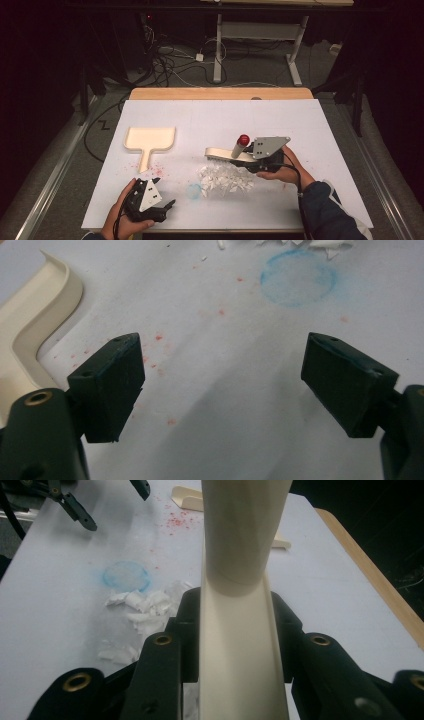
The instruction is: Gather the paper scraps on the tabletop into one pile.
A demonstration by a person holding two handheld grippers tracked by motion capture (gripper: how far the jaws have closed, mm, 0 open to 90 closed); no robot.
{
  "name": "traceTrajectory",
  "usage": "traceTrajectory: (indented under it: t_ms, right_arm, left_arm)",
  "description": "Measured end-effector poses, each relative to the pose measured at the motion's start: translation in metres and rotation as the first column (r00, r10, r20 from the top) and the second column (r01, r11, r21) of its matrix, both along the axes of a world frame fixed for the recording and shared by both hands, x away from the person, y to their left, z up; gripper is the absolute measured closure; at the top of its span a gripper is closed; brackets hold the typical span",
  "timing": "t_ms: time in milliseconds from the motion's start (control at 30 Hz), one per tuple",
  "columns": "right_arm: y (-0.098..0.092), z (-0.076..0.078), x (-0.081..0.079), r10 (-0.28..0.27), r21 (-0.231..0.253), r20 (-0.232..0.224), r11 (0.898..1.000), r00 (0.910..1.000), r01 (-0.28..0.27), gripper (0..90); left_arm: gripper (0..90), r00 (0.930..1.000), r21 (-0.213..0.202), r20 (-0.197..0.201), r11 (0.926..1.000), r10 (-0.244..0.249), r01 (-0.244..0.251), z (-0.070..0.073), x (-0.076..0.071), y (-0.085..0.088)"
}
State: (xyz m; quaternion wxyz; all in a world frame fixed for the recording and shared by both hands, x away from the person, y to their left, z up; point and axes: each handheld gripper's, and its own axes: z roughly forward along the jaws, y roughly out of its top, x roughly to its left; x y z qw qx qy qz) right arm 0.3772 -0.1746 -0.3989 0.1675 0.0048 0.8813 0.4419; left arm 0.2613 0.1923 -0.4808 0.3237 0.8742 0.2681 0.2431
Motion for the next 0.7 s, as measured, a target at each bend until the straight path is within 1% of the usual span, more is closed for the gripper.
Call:
traceTrajectory:
  t_ms: [33, 67, 100, 133, 167, 200, 233, 267, 300, 333, 367, 433, 500, 533, 567, 600, 633, 700]
  right_arm:
    - [-0.003, 0.001, -0.001, -0.018, -0.002, 0.002, 1.0, 0.9998, 0.018, 68.1]
    - [-0.01, 0.005, -0.005, -0.083, -0.002, 0.005, 0.997, 0.9965, 0.083, 68.0]
    - [-0.013, 0.007, -0.007, -0.127, 0.005, -0.002, 0.992, 0.9919, 0.127, 68.1]
    - [-0.013, 0.007, -0.007, -0.127, 0.005, -0.002, 0.992, 0.9919, 0.127, 68.1]
    - [-0.017, 0.009, -0.009, -0.174, 0.006, -0.012, 0.985, 0.9847, 0.174, 68.1]
    - [-0.021, 0.011, -0.014, -0.208, 0.009, -0.024, 0.978, 0.9777, 0.209, 68.0]
    - [-0.024, 0.012, -0.018, -0.235, 0.006, -0.028, 0.972, 0.9715, 0.236, 68.1]
    - [-0.026, 0.013, -0.022, -0.266, -0.006, -0.019, 0.964, 0.9639, 0.266, 68.1]
    - [-0.028, 0.014, -0.026, -0.279, -0.024, -0.012, 0.96, 0.9602, 0.279, 68.1]
    - [-0.03, 0.014, -0.031, -0.296, -0.033, -0.008, 0.955, 0.9552, 0.295, 68.1]
    - [-0.032, 0.014, -0.035, -0.319, -0.036, -0.006, 0.947, 0.9476, 0.319, 68.2]
    - [-0.037, 0.013, -0.04, -0.344, -0.044, -0.011, 0.938, 0.9389, 0.343, 68.1]
    - [-0.044, 0.012, -0.045, -0.409, -0.037, -0.014, 0.912, 0.9126, 0.408, 68.1]
    - [-0.047, 0.011, -0.046, -0.426, -0.038, -0.019, 0.904, 0.9045, 0.425, 68.1]
    - [-0.051, 0.009, -0.049, -0.456, -0.033, -0.019, 0.89, 0.8899, 0.455, 68.1]
    - [-0.055, 0.007, -0.051, -0.488, -0.03, -0.016, 0.873, 0.8726, 0.488, 68.1]
    - [-0.058, 0.005, -0.053, -0.513, -0.03, -0.018, 0.858, 0.8584, 0.512, 68.1]
    - [-0.065, 0.001, -0.057, -0.562, -0.023, -0.009, 0.827, 0.8269, 0.562, 68.1]
  left_arm:
    - [16.8, 1.0, 0.001, 0.001, 1.0, 0.0, 0.0, 0.0, 0.0, 0.0]
    - [16.8, 1.0, -0.001, 0.001, 1.0, 0.0, 0.0, 0.0, -0.001, 0.0]
    - [16.8, 1.0, -0.002, 0.005, 1.0, 0.0, 0.0, 0.001, -0.001, 0.0]
    - [16.8, 1.0, 0.001, 0.008, 1.0, 0.0, 0.0, 0.001, -0.001, 0.0]
    - [16.8, 1.0, -0.001, 0.009, 1.0, 0.0, 0.0, 0.001, -0.002, 0.0]
    - [16.8, 1.0, 0.001, 0.009, 1.0, -0.002, 0.002, 0.002, -0.002, 0.001]
    - [16.8, 1.0, 0.002, 0.009, 1.0, -0.002, 0.002, 0.002, -0.002, 0.001]
    - [16.8, 1.0, 0.001, 0.01, 1.0, -0.002, 0.002, 0.002, -0.002, 0.001]
    - [16.8, 0.9999, -0.001, 0.011, 1.0, -0.002, 0.002, 0.002, -0.002, 0.001]
    - [16.8, 0.9999, 0.0, 0.012, 1.0, -0.002, 0.002, 0.002, -0.002, 0.002]
    - [16.8, 0.9999, -0.002, 0.013, 1.0, -0.002, 0.002, 0.002, -0.003, 0.002]
    - [16.8, 0.9999, -0.004, 0.015, 1.0, -0.003, 0.003, 0.002, -0.003, 0.001]
    - [16.8, 0.9998, 0.003, 0.017, 1.0, -0.006, 0.006, 0.003, -0.003, 0.0]
    - [16.8, 0.9998, 0.004, 0.018, 1.0, -0.007, 0.007, 0.002, -0.003, 0.0]
    - [16.8, 0.9998, 0.002, 0.017, 1.0, -0.007, 0.007, 0.002, -0.003, 0.0]
    - [16.8, 0.9998, 0.003, 0.017, 1.0, -0.008, 0.008, 0.002, -0.003, 0.0]
    - [16.8, 0.9998, 0.003, 0.018, 1.0, -0.008, 0.008, 0.002, -0.003, 0.0]
    - [16.8, 0.9998, 0.002, 0.017, 1.0, -0.009, 0.009, 0.003, -0.003, -0.001]
